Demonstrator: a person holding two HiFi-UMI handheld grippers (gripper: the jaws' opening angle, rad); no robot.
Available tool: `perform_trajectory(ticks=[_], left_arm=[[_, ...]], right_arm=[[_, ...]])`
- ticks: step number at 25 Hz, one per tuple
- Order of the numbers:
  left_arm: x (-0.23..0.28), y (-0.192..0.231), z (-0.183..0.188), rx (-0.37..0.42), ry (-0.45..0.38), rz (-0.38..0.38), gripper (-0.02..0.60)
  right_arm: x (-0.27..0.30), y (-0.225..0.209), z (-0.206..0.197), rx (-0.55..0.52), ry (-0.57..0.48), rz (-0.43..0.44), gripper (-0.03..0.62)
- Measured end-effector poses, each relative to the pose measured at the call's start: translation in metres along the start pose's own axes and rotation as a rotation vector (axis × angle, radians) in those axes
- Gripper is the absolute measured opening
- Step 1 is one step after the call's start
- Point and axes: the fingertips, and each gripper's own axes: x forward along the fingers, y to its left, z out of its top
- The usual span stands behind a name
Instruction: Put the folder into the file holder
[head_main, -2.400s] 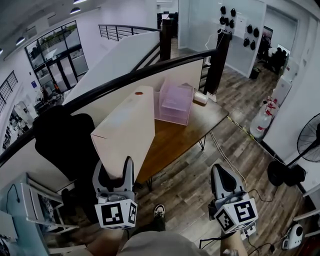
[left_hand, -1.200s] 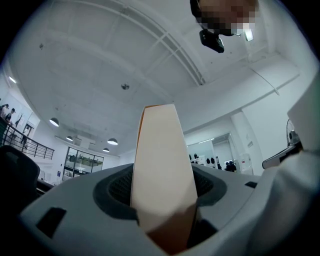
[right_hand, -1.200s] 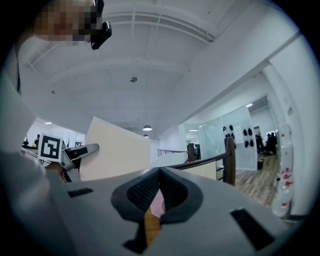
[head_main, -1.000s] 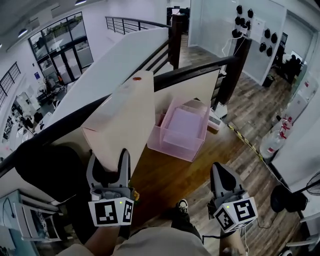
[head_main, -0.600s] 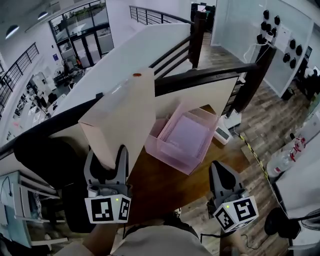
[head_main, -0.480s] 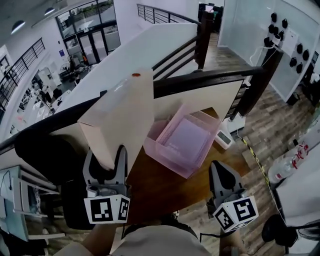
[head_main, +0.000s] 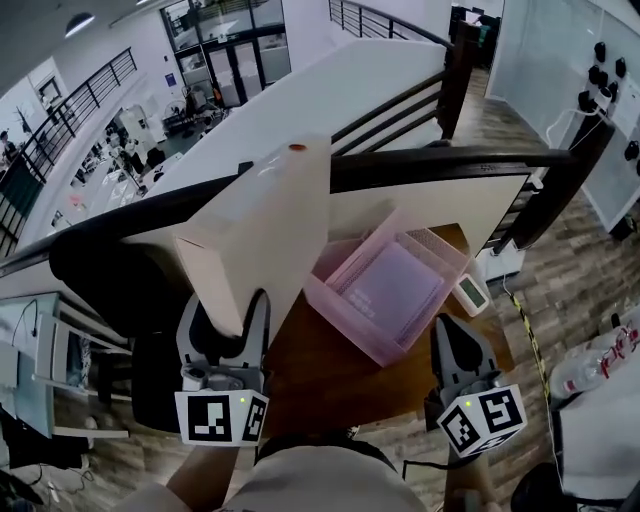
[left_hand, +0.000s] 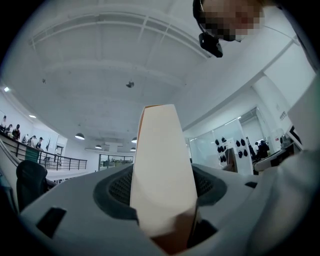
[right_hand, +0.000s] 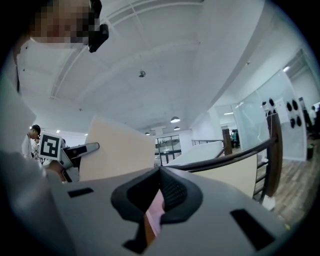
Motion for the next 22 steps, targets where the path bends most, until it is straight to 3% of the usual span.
perform_trajectory(ticks=[7, 22], left_arm=[[0.000, 0.008, -0.002, 0.003, 0.049, -0.025, 0.287], [0.095, 0.013, 0.009, 0.078, 0.297, -0.324, 0.290]], right_arm=[[0.004, 0.014, -0.004, 0.008, 0.014, 0.016, 0.003], [0.004, 0.026, -0.001, 0.020, 0.031, -0.030, 0.003]])
